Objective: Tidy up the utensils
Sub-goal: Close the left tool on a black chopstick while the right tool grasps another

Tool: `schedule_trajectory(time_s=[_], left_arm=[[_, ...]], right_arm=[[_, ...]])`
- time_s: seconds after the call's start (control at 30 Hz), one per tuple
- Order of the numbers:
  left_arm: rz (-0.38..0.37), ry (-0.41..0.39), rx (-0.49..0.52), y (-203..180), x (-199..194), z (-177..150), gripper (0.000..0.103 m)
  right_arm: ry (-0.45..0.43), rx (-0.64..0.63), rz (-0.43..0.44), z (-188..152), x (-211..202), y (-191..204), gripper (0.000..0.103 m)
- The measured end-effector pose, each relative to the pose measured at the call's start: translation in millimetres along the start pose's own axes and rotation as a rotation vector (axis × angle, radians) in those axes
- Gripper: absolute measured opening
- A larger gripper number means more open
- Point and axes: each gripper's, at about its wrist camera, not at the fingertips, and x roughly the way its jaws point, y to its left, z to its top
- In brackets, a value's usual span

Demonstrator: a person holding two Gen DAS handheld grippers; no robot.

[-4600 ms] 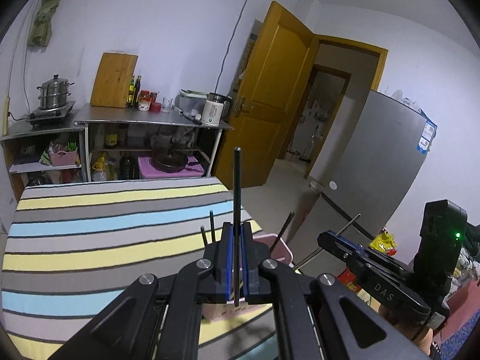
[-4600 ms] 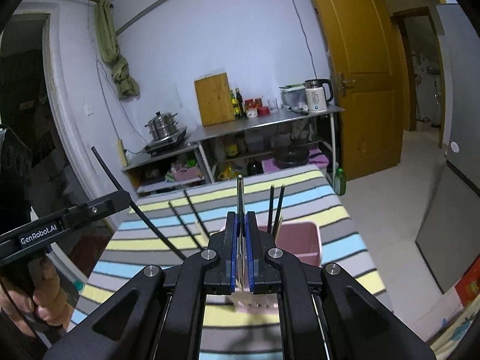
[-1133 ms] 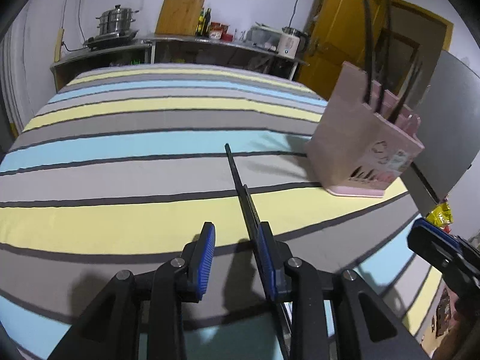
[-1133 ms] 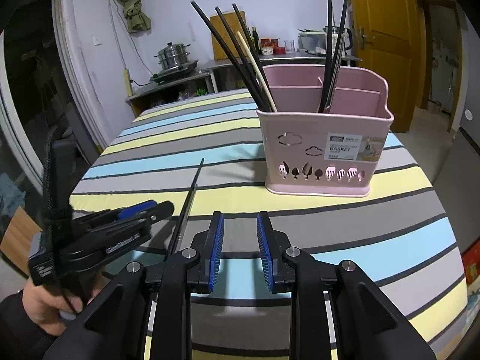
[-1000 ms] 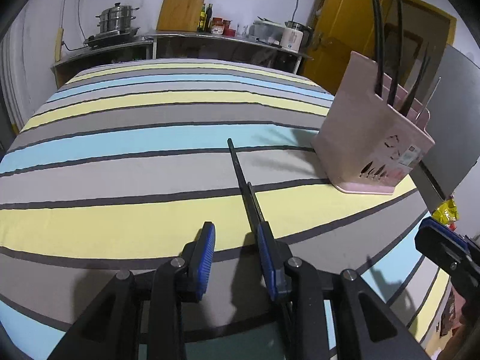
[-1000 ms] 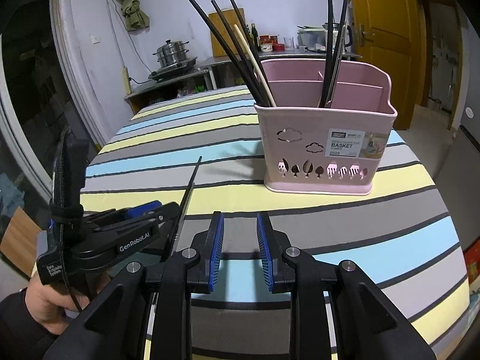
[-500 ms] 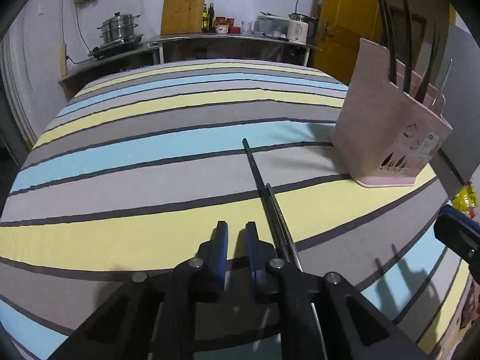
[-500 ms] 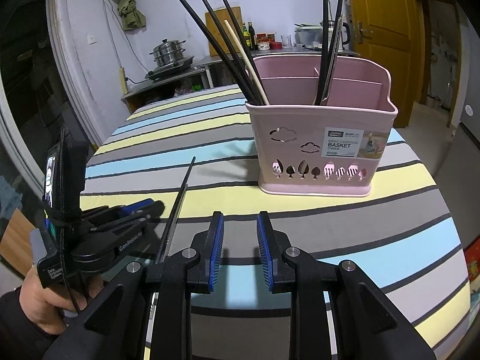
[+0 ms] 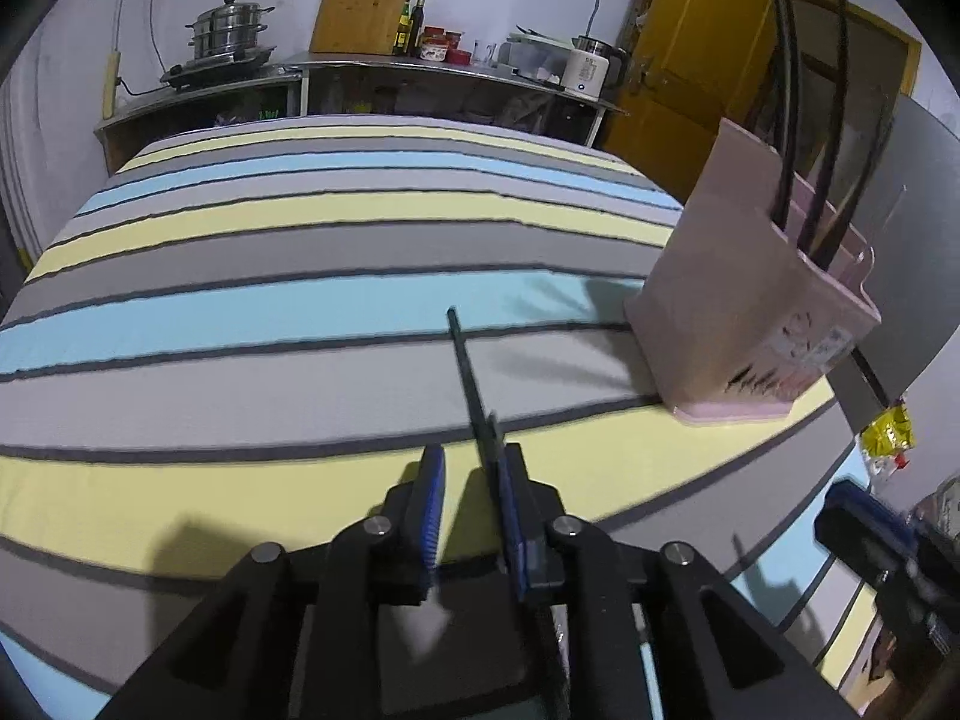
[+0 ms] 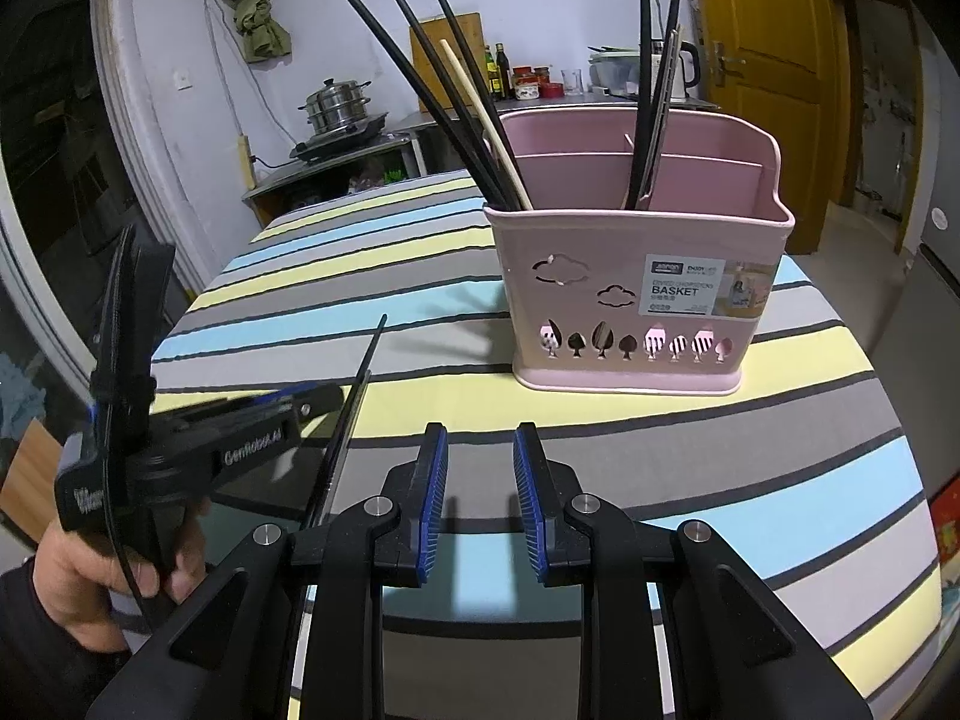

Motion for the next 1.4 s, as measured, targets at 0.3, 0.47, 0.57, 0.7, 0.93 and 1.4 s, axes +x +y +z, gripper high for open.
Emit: schedule_trajectory(time_s=[0.3, 0.47, 0.57, 0.7, 0.93, 1.4], left_arm=[[-0.003, 0.028, -0.056, 8, 37, 34, 0.022], [0.05, 0.034, 0.017, 5, 42, 41, 0.013], [0.05, 0.03, 0.029, 17, 35, 35, 0.008], [0.048, 0.033, 0.03, 32, 23, 26, 0.007], [0.075, 0.043, 0.12, 42, 7, 10, 0.007], [0.032, 0.04, 0.0, 61, -24, -20, 0.021]], right_arm=[[0.017, 0.007, 0.004, -1, 8, -3, 0.024], [0.026, 0.014, 0.003, -1, 13, -5, 0.024], [0.027, 0.015, 0.004, -1, 15, -5, 0.024], [0.035, 0.012, 0.012, -2, 18, -2, 0.024], [0.043, -0.02, 0.024, -3, 20, 10, 0.024], [0.108, -0.098, 0.09, 10, 61, 47, 0.024]])
